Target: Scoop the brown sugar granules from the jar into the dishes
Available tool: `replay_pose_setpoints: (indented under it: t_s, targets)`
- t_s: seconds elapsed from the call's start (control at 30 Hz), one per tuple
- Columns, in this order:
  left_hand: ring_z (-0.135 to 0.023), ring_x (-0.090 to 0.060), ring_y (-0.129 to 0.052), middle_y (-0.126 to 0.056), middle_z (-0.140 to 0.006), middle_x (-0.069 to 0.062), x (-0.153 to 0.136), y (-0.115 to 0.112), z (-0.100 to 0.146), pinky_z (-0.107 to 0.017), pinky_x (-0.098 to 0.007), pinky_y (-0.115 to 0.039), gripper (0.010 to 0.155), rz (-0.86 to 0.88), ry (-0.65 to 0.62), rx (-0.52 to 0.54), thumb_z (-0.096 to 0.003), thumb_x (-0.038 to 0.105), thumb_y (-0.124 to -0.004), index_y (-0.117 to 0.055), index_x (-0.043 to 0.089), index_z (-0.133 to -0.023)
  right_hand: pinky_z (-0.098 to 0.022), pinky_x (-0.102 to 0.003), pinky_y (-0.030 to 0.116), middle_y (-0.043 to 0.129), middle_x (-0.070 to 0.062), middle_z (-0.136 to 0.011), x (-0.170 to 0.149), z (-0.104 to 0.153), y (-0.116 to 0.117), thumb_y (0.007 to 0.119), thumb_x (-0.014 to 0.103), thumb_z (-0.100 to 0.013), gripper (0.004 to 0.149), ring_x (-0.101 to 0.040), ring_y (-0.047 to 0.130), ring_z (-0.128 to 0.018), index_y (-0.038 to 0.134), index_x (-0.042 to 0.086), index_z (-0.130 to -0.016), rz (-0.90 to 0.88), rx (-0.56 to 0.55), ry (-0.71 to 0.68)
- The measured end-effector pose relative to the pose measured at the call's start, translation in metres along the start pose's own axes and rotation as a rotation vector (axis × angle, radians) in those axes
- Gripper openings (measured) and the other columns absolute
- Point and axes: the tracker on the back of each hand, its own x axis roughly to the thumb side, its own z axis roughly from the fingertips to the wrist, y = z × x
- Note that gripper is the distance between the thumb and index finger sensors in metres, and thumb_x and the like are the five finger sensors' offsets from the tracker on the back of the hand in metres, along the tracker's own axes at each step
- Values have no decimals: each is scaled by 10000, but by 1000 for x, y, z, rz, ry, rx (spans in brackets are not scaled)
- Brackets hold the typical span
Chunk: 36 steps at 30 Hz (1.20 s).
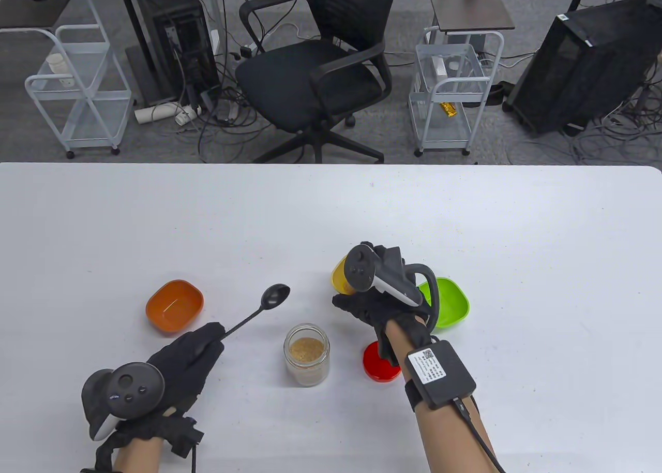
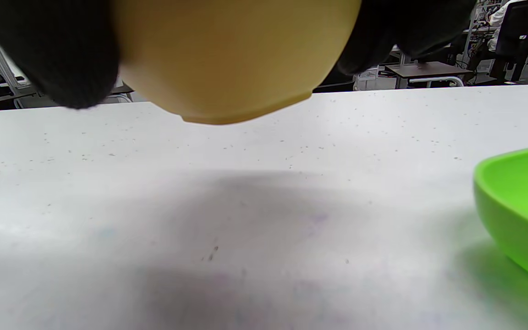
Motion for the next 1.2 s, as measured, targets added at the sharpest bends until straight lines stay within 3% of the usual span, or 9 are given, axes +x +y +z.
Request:
replay_pose_setpoints:
  t_s: [0.33, 0.73, 0.93, 1.2]
  targets:
    - [-358, -160, -1020, -981, -741, -13, -5, 1, 0, -370, -394, -890, 453, -3, 40, -5, -617, 407, -774, -781, 193, -1017, -725, -696, 556, 420, -295, -1190, 5, -50, 29, 787, 670, -431, 1090, -564, 624, -958, 289, -2, -1131, 26, 65, 26]
    - [-361, -162, -1020, -979, -744, -13, -5, 1, -1, -374, -396, -889, 453, -6, 54, -16, -618, 407, -772, -781, 193, -1017, -730, -714, 523, 379, -305, -1192, 4, -62, 51, 758, 682, -427, 1134, -582, 588, -975, 195, -16, -1120, 72, 164, 45]
    - [-362, -162, -1020, -980, -743, -13, -6, 0, -1, -373, -395, -890, 453, -6, 56, -23, -618, 406, -772, -780, 193, -1018, -738, -733, 469, 312, -320, -1204, 2, -53, 39, 744, 712, -402, 1167, -617, 485, -1009, 176, -10, -1122, 67, 133, 28]
    - [-361, -160, -1022, -981, -743, -11, -7, 1, -1, -373, -393, -891, 455, -3, 56, -23, -617, 407, -771, -780, 194, -1018, -744, -741, 444, 280, -319, -1214, -20, -26, 0, 752, 699, -406, 1157, -630, 438, -1026, 187, -6, -1128, 36, 72, 33]
